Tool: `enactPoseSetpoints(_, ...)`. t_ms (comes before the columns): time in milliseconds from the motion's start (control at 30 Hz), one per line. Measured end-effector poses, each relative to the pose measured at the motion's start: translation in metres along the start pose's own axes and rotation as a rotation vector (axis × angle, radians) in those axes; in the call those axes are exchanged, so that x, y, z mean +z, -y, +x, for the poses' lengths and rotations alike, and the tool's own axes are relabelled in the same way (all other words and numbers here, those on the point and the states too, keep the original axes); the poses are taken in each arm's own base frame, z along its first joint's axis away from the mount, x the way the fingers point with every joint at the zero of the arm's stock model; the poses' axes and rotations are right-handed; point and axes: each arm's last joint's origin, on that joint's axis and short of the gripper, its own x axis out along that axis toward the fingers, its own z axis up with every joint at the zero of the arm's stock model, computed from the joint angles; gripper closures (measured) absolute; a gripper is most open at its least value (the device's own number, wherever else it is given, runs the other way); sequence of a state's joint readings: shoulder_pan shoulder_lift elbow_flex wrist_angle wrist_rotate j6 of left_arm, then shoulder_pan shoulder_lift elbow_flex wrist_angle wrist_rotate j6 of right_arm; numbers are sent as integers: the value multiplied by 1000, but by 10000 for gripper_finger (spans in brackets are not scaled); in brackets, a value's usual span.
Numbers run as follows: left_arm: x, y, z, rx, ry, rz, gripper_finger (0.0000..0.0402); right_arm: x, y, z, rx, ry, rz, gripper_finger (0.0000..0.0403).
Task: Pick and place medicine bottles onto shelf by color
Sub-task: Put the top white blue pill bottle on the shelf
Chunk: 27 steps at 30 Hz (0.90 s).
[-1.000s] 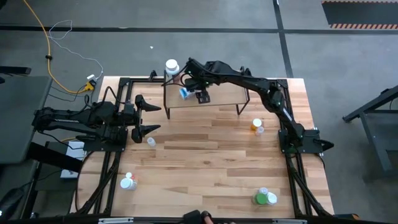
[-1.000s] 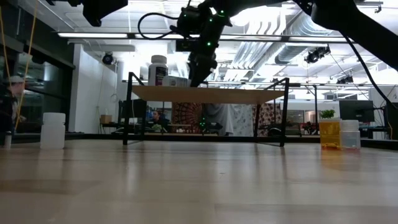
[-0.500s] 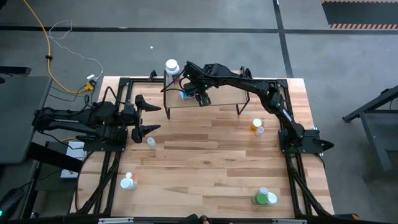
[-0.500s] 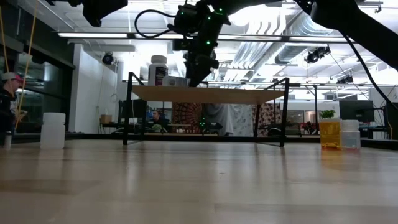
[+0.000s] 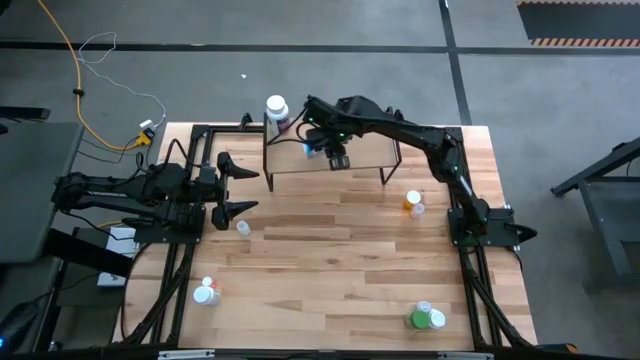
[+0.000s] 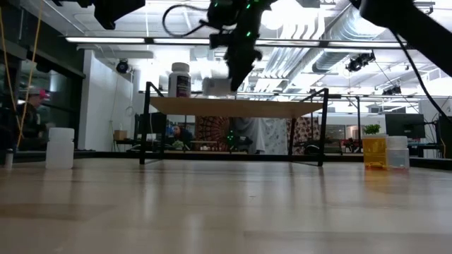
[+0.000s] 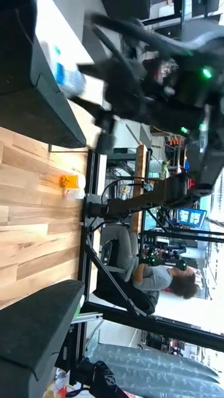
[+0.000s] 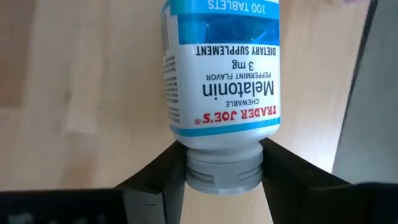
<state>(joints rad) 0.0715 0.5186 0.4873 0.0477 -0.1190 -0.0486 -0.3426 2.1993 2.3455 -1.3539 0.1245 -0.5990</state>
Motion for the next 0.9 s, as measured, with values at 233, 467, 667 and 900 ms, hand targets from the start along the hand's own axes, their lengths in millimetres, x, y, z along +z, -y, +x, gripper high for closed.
enactPoseSetpoints(233, -1, 1, 0, -36, -9, 53, 46, -5, -38, -38, 203, 14, 106, 253)
enactPoseSetpoints(467, -6, 2, 2, -61, -61, 128, 46, 5, -92, -29, 429, 36, 74, 253)
enactPoseSetpoints(667, -18, 8, 16, -13, -151, 263, 46, -21, -126, -5, 519, 76, 114, 253)
enactPoseSetpoints(900, -37, 20, 51, 17, -216, 482, 46, -55, -142, 0, 461, 411, 217, 247)
